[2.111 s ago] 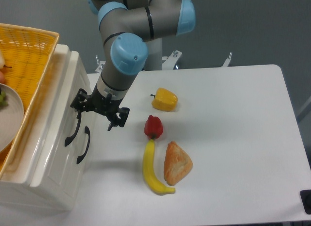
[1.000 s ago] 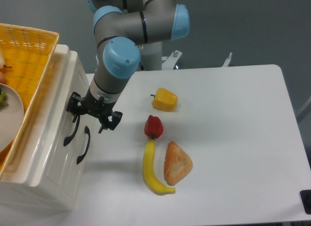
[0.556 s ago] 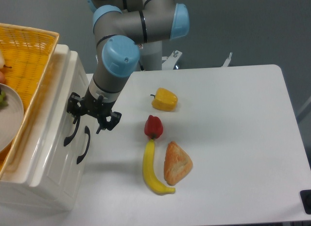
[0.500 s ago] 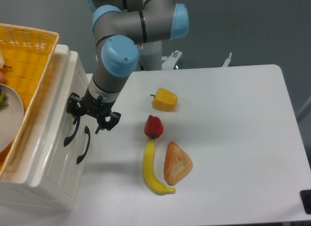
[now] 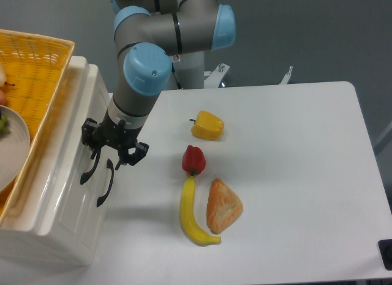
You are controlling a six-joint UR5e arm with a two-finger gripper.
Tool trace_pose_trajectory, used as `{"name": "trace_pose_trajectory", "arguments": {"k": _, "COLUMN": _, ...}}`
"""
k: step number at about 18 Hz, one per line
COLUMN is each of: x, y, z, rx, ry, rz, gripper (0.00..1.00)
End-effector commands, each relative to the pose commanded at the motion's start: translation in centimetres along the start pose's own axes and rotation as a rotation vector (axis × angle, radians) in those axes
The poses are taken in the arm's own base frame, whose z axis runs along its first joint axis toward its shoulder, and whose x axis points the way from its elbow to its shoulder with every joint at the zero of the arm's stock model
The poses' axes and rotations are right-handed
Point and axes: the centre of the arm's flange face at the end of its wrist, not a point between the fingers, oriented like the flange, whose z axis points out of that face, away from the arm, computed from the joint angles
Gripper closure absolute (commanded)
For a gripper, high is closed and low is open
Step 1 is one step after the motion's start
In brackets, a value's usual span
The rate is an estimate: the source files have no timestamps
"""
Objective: Slide open the top white drawer
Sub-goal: 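Lower the gripper onto the upper drawer handle and close on it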
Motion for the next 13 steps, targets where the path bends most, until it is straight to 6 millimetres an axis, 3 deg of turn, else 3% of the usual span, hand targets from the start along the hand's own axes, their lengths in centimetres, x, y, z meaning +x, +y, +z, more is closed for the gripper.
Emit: {"name": "trace_pose_trajectory", "arguments": {"k": 13, "x": 0.76, "y": -0.10, "z": 0.33, "rx": -0.004, "ry": 0.003, "rz": 0.005, "gripper": 0.56}}
